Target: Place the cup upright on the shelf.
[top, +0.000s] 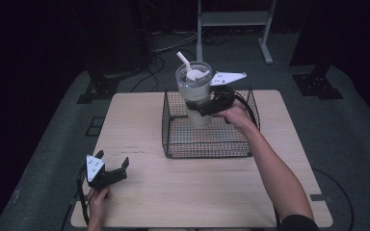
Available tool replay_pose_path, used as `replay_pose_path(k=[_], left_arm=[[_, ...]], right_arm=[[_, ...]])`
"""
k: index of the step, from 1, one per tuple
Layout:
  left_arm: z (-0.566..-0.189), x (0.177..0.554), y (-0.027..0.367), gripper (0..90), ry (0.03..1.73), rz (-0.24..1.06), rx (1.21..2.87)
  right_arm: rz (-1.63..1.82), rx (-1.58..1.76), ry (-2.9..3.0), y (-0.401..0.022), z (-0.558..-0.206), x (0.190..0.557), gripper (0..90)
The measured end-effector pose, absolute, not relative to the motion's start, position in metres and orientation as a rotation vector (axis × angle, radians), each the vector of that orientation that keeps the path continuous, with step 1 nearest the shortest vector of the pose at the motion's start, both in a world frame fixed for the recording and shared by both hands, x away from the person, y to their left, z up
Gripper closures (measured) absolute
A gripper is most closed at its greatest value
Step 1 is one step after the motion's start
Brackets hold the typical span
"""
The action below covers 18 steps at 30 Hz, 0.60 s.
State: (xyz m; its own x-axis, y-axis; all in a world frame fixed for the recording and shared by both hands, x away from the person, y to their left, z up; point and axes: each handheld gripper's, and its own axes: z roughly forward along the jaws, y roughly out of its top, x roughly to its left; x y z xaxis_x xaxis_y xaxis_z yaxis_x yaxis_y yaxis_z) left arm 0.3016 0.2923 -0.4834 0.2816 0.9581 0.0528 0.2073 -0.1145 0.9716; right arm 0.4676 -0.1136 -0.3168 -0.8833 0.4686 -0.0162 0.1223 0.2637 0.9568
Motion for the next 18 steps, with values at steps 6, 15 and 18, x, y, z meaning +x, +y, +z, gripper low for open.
replay_pose_path(k=[6, 15, 18], left_arm=[[-0.483, 0.301, 0.292, 0.0, 1.11, 0.945, 1.554], [-0.483, 0.301, 0.293, 0.0, 1.104, 0.947, 1.556], [-0.483, 0.301, 0.293, 0.0, 1.104, 0.947, 1.553]], right_arm=[[1.651, 0.555, 2.237, -0.105, -0.317, 0.479, 8.5], [1.641, 0.571, 2.261, -0.096, -0.328, 0.492, 8.5], [1.635, 0.577, 2.268, -0.093, -0.332, 0.496, 8.4]])
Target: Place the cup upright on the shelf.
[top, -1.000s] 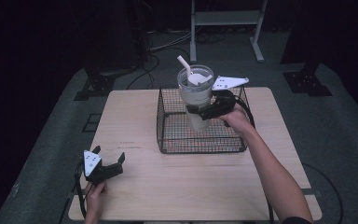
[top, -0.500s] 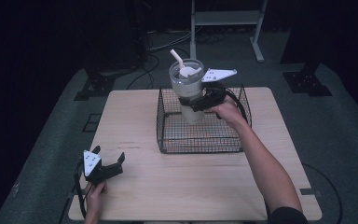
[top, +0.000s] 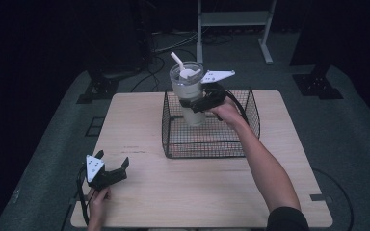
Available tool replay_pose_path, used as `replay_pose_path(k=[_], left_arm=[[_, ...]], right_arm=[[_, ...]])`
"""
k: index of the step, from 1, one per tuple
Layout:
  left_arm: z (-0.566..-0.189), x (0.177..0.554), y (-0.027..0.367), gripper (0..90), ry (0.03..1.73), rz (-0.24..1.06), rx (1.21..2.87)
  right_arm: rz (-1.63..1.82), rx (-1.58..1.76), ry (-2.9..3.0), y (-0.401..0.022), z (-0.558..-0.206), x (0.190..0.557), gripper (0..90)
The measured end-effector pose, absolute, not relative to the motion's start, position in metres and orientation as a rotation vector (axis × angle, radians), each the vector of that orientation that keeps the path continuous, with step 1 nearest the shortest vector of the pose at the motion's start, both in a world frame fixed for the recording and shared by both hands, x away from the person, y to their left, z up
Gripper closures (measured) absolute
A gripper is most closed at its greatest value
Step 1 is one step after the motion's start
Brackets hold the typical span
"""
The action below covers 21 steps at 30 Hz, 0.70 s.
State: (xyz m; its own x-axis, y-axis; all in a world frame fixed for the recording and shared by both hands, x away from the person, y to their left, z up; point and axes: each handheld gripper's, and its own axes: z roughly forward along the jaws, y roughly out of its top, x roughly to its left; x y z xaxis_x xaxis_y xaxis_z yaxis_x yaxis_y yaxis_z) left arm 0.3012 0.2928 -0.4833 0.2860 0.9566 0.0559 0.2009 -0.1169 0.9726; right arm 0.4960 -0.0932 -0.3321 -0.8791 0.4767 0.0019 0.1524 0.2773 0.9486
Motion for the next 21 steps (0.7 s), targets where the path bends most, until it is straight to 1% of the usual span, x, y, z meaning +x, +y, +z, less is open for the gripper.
replay_pose_path(k=[21], left_arm=[[-0.483, 0.301, 0.294, 0.0, 1.102, 0.941, 1.548]], right_arm=[[1.616, 0.621, 2.315, -0.084, -0.36, 0.516, 8.4]])
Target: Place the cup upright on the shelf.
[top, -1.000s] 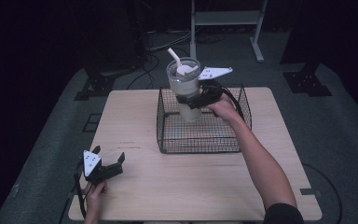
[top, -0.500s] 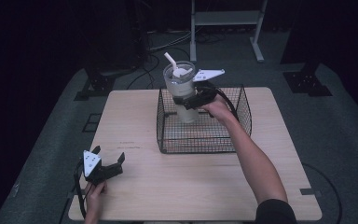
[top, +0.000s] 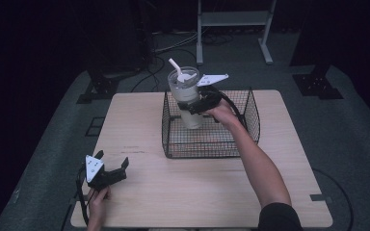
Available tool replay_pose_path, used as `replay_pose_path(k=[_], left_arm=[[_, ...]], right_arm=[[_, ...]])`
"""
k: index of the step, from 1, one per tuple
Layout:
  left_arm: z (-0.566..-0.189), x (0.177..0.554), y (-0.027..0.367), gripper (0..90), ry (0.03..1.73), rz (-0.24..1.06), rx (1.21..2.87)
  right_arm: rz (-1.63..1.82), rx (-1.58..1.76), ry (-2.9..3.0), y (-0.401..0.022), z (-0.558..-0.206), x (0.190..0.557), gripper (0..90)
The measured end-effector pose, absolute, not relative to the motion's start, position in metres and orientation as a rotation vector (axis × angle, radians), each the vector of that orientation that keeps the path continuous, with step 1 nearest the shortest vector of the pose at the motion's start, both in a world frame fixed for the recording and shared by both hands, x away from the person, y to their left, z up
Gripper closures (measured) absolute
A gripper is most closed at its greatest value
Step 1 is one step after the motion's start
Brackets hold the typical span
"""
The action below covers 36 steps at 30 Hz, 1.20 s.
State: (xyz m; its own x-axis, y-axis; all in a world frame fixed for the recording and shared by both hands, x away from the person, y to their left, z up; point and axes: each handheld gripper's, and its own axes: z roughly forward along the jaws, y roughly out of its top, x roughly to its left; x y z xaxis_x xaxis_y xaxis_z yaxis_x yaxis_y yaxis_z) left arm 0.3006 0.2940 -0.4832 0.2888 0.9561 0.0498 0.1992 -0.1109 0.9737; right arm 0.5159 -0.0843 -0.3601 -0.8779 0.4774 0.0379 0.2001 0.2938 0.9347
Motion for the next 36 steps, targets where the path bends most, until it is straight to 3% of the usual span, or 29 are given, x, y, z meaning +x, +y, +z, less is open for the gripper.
replay_pose_path(k=[36], left_arm=[[-0.484, 0.301, 0.294, 0.0, 1.091, 0.941, 1.549]], right_arm=[[1.573, 0.645, 2.413, -0.077, -0.41, 0.531, 8.3]])
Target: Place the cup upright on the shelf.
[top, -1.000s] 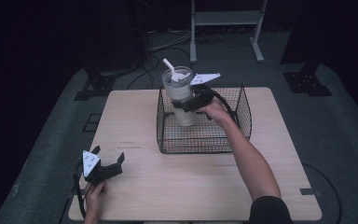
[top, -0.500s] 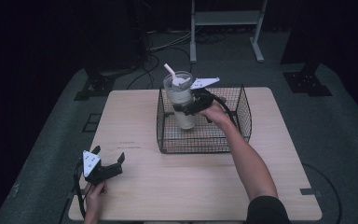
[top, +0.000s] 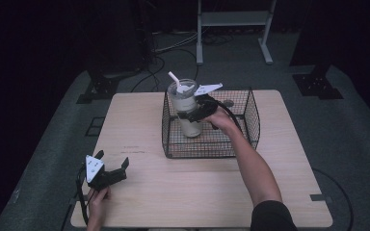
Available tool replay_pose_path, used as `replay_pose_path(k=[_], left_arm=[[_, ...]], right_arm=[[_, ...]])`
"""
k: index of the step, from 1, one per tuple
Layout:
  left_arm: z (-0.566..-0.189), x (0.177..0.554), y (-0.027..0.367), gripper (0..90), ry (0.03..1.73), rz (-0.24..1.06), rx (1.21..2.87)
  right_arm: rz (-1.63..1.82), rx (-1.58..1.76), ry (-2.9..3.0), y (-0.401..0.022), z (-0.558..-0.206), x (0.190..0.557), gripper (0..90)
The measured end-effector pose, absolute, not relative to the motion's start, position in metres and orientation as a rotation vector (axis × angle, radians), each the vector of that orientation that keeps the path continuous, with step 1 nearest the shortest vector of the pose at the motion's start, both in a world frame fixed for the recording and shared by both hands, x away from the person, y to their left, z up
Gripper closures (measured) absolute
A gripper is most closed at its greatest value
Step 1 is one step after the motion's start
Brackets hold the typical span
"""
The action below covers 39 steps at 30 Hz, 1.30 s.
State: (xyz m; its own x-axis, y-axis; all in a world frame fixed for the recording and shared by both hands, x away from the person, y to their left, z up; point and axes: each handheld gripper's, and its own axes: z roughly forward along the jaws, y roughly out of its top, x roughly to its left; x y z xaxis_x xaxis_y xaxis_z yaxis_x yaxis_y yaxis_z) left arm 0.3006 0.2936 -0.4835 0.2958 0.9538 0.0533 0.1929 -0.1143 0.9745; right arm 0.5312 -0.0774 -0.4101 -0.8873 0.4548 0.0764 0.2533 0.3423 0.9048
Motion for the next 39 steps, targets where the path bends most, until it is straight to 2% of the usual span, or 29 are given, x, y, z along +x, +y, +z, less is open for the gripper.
replay_pose_path(k=[9, 39], left_arm=[[-0.483, 0.3, 0.293, 0.0, 1.086, 0.941, 1.556], [-0.484, 0.3, 0.292, 0.0, 1.077, 0.949, 1.561]], right_arm=[[1.574, 0.627, 2.424, -0.076, -0.42, 0.527, 8.2], [1.524, 0.549, 2.44, -0.095, -0.42, 0.521, 8.2]])
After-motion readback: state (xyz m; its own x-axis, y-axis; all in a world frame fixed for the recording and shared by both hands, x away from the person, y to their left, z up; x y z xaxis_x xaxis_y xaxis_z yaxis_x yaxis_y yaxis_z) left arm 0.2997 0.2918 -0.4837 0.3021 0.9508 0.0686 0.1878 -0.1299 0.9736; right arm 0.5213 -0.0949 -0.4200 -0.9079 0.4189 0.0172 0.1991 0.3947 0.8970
